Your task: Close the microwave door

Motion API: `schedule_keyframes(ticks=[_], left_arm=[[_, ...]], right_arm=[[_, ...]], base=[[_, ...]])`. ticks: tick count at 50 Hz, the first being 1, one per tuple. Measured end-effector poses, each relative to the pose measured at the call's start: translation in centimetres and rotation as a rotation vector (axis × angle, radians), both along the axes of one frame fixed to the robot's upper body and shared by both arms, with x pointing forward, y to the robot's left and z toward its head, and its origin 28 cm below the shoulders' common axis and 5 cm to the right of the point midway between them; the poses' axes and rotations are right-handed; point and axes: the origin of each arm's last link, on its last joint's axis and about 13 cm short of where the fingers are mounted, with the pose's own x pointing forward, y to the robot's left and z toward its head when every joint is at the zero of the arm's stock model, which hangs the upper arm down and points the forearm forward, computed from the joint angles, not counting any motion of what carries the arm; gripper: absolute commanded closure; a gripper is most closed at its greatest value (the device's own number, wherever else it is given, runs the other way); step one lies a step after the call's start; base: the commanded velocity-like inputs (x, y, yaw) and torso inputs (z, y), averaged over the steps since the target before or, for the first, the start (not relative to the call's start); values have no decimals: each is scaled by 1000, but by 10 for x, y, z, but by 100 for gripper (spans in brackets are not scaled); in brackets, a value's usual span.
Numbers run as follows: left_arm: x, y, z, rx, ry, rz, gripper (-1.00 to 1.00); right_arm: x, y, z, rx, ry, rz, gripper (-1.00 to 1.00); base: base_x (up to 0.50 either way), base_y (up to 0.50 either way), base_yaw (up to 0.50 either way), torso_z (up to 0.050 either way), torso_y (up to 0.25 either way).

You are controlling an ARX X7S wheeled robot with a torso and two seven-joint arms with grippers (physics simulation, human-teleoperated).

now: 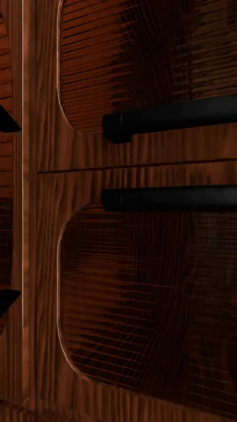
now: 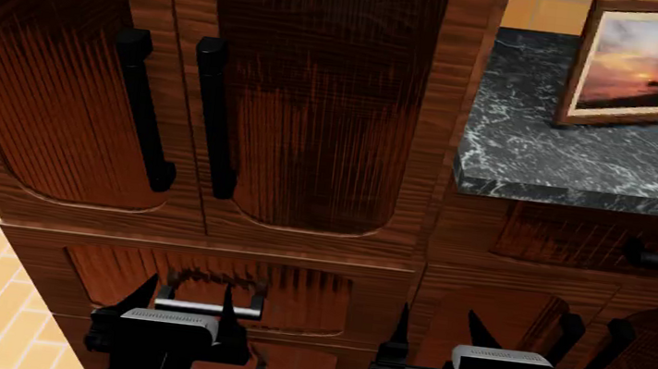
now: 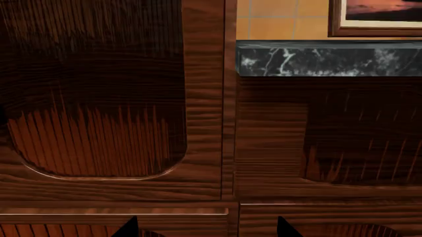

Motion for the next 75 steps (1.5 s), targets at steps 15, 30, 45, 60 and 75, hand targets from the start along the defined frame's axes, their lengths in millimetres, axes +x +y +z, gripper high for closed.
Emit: schedule_keyframes(ticks=[15,30,45,60,75], left_arm=[[-1,-1,-3,38,-45,-5,-100],[-2,0,-7,71,-85,-15,-100],[-4,12,35,59,-112,71,-100],[-14,20,81,39,-159,117,-100],[-19,22,89,39,-174,120,-100]], right_arm=[[0,1,0,-5,4,4,-100],[-1,1,0,-11,4,3,-100],[-4,0,38,-46,-47,-30,-100],[-11,0,81,-71,-135,-53,-100],[-13,1,90,-69,-159,-52,-100]], base=[[0,0,0,0,0],[0,0,0,0,0],[0,0,0,0,0],[0,336,0,0,0],[0,500,0,0,0]])
